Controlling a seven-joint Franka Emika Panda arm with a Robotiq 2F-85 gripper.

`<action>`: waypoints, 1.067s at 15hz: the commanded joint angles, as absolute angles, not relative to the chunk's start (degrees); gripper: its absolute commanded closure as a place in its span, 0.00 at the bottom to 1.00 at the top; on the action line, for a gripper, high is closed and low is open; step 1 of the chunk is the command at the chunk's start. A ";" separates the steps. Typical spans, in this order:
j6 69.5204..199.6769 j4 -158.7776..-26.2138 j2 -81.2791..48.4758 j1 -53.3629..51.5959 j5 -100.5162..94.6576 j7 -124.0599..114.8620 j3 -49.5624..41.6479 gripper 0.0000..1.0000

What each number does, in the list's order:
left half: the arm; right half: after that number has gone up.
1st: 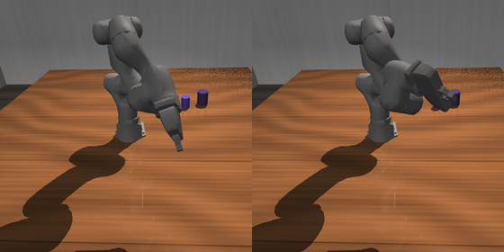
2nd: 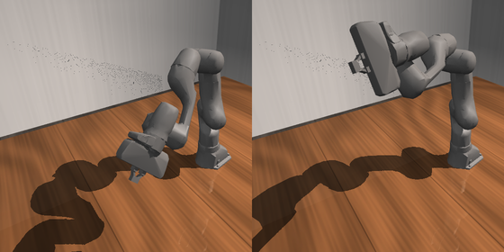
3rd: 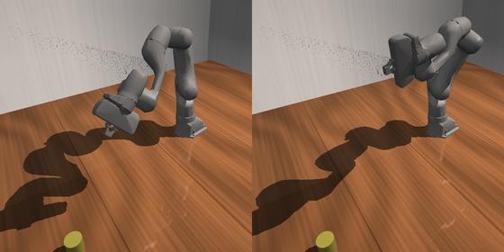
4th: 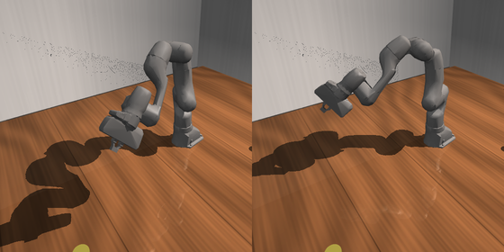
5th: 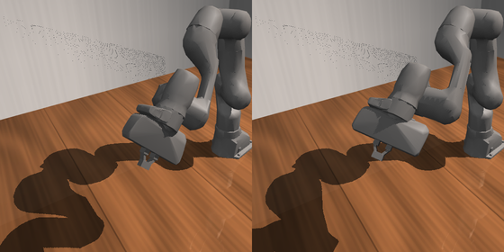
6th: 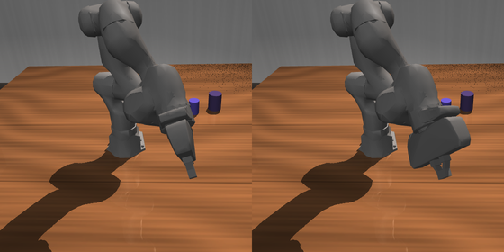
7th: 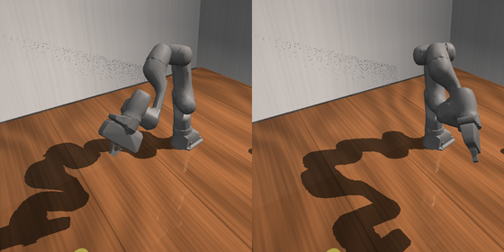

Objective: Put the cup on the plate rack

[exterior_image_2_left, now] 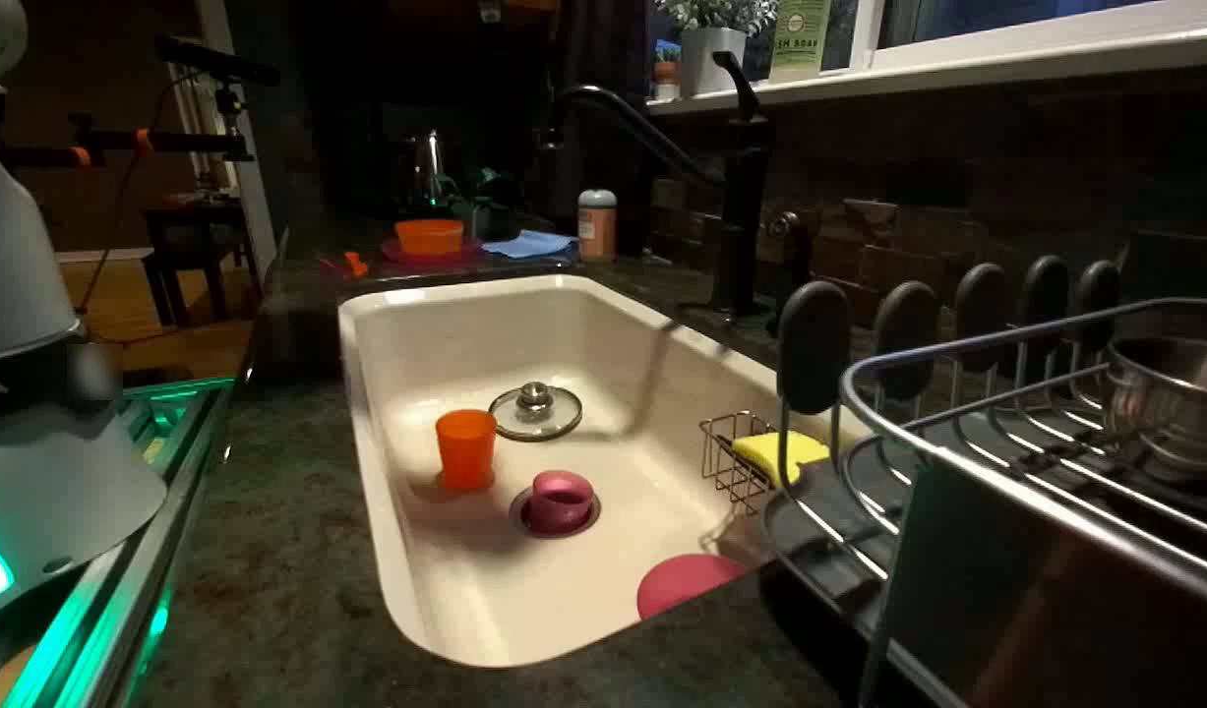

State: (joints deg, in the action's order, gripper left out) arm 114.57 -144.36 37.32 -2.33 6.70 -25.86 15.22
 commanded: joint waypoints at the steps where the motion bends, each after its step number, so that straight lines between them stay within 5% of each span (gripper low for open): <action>1: 114.45 -144.25 37.22 -2.79 6.38 -26.10 14.80 0.00; 16: 116.07 -148.30 40.35 -0.99 3.72 -26.83 14.22 0.00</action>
